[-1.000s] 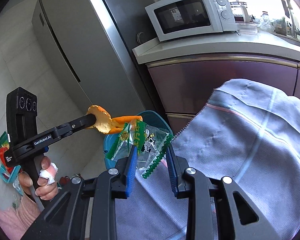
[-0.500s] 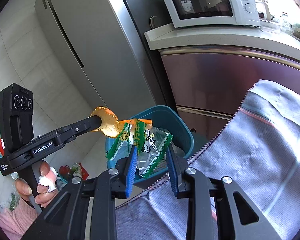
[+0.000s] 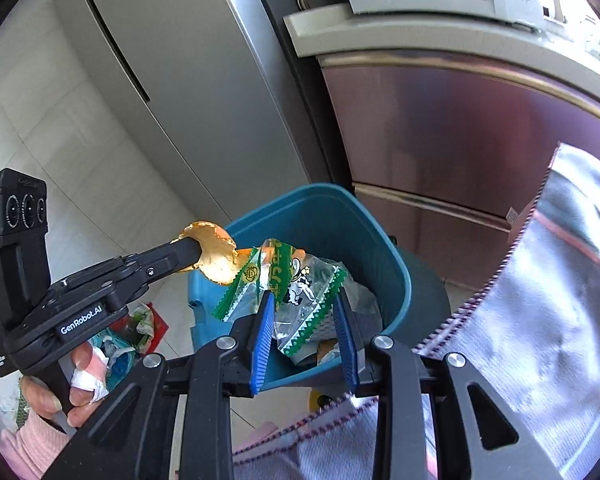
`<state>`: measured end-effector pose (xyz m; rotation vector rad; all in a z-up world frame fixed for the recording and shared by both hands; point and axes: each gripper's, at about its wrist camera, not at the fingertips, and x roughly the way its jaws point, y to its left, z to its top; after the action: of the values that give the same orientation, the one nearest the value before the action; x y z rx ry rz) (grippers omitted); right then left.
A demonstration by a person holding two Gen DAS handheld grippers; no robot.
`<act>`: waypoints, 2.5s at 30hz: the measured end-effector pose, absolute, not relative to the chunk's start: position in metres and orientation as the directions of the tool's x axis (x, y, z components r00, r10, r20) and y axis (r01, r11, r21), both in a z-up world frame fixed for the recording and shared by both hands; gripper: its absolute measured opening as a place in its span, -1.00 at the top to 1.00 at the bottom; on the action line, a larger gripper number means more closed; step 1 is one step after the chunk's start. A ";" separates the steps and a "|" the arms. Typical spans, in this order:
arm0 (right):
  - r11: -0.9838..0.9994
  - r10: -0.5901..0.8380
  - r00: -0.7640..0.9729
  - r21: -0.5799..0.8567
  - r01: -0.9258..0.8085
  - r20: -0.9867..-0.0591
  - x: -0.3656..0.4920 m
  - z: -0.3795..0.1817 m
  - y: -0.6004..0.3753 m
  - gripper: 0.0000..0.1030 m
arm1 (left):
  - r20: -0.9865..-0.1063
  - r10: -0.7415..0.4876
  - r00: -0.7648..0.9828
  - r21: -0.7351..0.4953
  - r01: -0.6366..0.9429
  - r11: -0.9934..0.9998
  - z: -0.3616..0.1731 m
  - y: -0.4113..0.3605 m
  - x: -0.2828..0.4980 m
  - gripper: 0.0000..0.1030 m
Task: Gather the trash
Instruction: 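Open both grippers to drop the peel and wrapper into the bin, then return both tools to the table over the paper cup and wrapper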
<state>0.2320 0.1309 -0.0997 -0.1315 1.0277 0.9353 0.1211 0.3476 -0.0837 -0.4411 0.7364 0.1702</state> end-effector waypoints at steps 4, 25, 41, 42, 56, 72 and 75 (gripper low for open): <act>0.635 0.578 0.170 0.309 -0.708 -0.798 0.236 -0.110 0.141 0.44 | -0.701 -0.015 0.713 -0.341 -0.317 0.885 -0.099 0.352 0.130 0.83; 0.631 0.641 0.212 0.350 -0.692 -0.738 0.223 -0.091 0.100 0.25 | -0.628 0.017 0.778 -0.279 -0.245 0.928 -0.077 0.307 0.126 0.04; 0.733 0.648 0.428 0.365 -0.574 -0.630 0.177 -0.055 -0.060 0.12 | -0.510 -0.082 0.856 -0.167 -0.005 0.986 -0.021 0.175 0.120 -0.65; 0.743 0.641 0.441 0.363 -0.563 -0.628 0.174 -0.054 -0.070 0.11 | -0.507 -0.092 0.857 -0.164 0.010 0.986 -0.020 0.167 0.119 -0.66; 0.881 0.469 0.656 0.369 -0.298 -0.591 0.137 -0.041 -0.246 0.10 | -0.556 -0.386 0.736 -0.165 0.357 0.919 -0.022 0.005 0.151 -0.64; 0.898 0.250 0.771 0.438 0.041 -0.586 0.154 -0.060 -0.432 0.06 | -0.695 -0.495 0.522 -0.160 0.560 0.813 -0.049 -0.179 0.236 -0.45; 0.881 0.274 0.761 0.472 0.047 -0.588 0.166 -0.068 -0.447 0.06 | -0.718 -0.478 0.506 -0.148 0.560 0.815 -0.055 -0.199 0.253 -0.42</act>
<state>0.1664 -0.4472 -0.0678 0.4876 0.7017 0.1287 0.2529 -0.1993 -0.0552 0.1085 0.8304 -0.6273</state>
